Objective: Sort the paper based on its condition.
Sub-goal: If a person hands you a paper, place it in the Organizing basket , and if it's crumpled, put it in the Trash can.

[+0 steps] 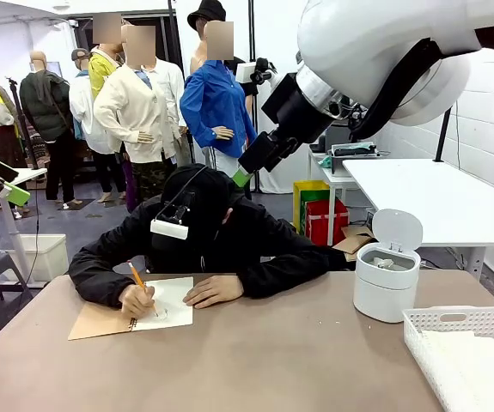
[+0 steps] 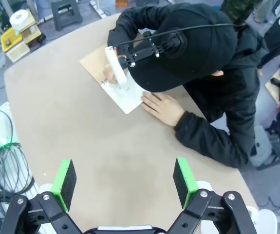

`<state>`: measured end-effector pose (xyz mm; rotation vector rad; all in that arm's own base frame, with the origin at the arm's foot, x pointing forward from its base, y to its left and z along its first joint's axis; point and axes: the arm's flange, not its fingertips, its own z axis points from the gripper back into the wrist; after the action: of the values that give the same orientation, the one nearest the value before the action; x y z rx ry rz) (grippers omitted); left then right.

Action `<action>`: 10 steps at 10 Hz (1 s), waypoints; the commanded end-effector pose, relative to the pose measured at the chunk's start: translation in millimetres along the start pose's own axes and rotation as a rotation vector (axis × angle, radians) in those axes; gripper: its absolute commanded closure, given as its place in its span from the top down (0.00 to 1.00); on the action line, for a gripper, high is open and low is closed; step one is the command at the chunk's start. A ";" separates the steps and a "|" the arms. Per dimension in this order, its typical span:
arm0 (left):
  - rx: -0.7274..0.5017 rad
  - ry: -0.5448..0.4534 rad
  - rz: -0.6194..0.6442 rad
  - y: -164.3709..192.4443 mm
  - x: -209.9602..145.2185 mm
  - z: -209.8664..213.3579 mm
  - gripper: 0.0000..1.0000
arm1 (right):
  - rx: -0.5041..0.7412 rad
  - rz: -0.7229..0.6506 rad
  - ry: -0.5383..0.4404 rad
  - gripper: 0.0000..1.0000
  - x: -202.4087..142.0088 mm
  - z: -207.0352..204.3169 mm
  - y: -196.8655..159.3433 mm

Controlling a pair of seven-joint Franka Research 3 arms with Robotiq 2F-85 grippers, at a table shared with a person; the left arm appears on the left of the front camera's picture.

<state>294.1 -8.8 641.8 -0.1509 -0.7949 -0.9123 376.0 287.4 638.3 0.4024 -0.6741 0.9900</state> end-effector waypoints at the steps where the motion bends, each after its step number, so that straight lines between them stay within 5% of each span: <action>1: 0.009 -0.004 0.002 1.4 0.0 -0.3 1.00 | -0.023 -0.020 -0.024 1.00 3.8 -4.1 -1.6; 10: 0.009 -0.004 0.002 1.4 0.0 -0.3 1.00 | -0.007 -0.003 -0.007 1.00 0.6 0.7 -1.3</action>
<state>294.1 -8.8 641.8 -0.1509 -0.7948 -0.9123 377.5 286.9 639.8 0.4003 -0.6899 0.9815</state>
